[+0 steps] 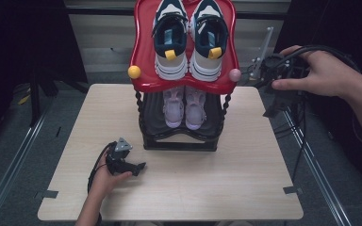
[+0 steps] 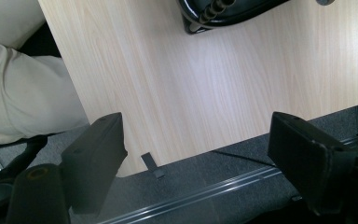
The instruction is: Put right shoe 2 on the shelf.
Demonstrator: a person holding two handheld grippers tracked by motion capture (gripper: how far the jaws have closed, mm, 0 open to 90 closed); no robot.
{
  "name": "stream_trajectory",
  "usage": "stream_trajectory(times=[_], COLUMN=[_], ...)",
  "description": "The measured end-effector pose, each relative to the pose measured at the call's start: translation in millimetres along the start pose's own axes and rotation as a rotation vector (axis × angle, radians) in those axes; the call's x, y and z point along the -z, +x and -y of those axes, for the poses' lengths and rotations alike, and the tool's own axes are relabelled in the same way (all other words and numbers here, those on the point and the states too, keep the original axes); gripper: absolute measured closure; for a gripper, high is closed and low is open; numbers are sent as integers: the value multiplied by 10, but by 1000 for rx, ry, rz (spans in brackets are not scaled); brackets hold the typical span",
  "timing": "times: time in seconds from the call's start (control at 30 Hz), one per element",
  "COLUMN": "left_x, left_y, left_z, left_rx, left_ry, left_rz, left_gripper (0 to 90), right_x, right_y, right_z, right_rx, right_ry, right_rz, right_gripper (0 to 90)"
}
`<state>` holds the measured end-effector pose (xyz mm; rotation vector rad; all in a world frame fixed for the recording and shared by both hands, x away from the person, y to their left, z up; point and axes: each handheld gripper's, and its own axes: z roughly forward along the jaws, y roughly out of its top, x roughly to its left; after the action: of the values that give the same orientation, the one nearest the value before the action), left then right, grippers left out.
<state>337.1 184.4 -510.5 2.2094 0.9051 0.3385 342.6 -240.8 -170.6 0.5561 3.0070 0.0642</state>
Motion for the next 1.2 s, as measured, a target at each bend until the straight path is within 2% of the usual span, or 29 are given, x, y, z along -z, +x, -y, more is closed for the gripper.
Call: stream_trajectory(times=[0.13, 0.2, 0.23, 0.5, 0.87, 1.2], left_x=[0, 0, 0, 0, -1, -2], left_y=[0, 0, 0, 0, -3, -3], left_z=[0, 0, 0, 0, 1, 0], left_rx=[0, 0, -1, 0, 4, 4], left_ry=[0, 0, -1, 0, -1, -4], left_rz=[-1, 0, -3, 0, 0, -3], left_gripper=[33, 33, 33, 33, 33, 33], right_x=[-69, -102, -117, -236, -451, -625], right_y=[0, 2, -6, 15, 27, 52], right_z=[32, 55, 63, 108, 177, 165], right_rx=[7, -6, 5, 2, -4, 9], right_ry=[22, 24, 21, 15, 8, -17], right_rz=[5, -1, 3, 10, -7, -15], right_gripper=[184, 185, 185, 184, 184, 183])
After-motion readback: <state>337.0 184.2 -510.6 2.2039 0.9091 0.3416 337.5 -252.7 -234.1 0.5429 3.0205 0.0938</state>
